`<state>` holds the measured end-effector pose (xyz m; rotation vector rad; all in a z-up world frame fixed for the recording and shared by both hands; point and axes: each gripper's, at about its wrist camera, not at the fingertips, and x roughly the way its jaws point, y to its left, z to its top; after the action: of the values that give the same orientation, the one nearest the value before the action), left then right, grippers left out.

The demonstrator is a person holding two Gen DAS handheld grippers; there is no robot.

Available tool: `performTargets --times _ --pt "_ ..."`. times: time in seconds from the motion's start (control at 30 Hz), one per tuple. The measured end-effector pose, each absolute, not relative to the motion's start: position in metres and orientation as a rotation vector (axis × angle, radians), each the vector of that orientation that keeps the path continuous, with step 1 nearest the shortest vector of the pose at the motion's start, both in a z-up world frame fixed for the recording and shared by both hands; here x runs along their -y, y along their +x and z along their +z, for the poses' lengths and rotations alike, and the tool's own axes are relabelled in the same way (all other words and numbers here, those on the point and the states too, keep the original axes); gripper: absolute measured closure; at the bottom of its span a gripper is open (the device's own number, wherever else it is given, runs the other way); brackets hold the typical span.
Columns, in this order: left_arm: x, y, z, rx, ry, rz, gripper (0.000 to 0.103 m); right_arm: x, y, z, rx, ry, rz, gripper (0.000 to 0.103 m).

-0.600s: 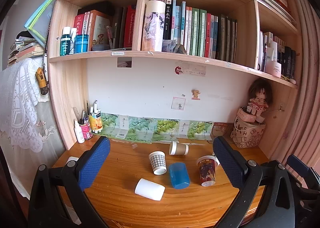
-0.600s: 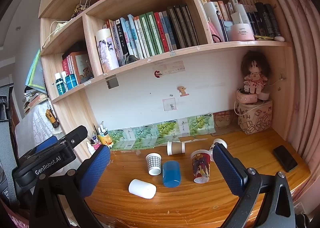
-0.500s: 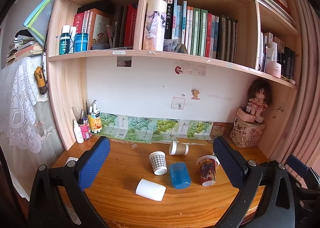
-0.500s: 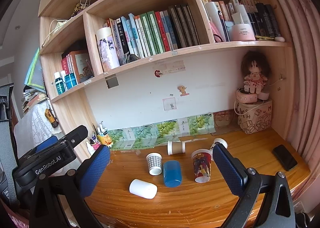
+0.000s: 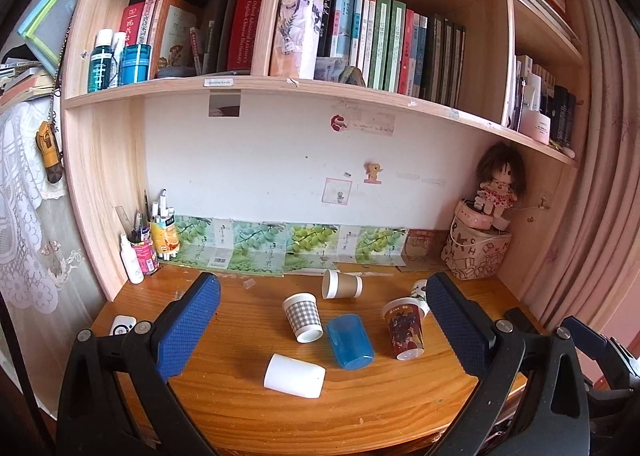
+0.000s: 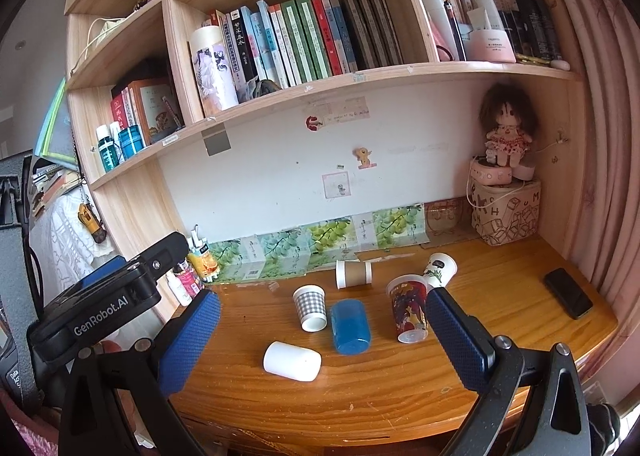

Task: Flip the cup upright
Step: 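Move the right tool toward the white panda-print paper cup lying on its side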

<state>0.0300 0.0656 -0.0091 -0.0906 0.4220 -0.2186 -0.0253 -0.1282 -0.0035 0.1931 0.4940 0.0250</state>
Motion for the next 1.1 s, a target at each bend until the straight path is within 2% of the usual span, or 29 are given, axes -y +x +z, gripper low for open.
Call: performTargets --times 0.4,0.83,1.1 --pt "-0.028 0.066 -0.026 -0.547 -0.054 -0.156 0.000 0.171 0.018 -0.028 -0.620 0.251 0.014 0.000" --pt "0.076 0.138 -0.040 -0.677 0.081 -0.177 0.000 0.278 0.099 -0.056 -0.756 0.364 0.025 0.000" --pt "0.147 0.183 -0.059 -0.764 0.229 -0.216 0.001 0.339 0.145 -0.096 -0.975 0.414 -0.049 0.000"
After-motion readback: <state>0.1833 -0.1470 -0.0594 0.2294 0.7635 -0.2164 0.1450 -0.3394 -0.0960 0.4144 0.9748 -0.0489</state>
